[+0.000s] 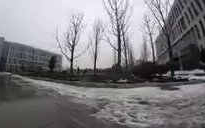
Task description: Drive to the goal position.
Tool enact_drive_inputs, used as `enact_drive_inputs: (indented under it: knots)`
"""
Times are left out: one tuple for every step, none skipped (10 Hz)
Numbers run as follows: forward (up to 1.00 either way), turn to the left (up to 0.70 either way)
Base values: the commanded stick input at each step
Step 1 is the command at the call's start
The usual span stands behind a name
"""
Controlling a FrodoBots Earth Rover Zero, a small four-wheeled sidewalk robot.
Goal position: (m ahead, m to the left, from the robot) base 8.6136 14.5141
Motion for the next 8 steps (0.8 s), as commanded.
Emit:
enact_drive_inputs:
  knots:
    - [0.70, 0.27]
    - [0.70, 0.27]
    - [0.70, 0.27]
    - [0.70, 0.27]
    - [0.70, 0.27]
    - [0.70, 0.27]
    - [0.70, 0.27]
    - [0.70, 0.27]
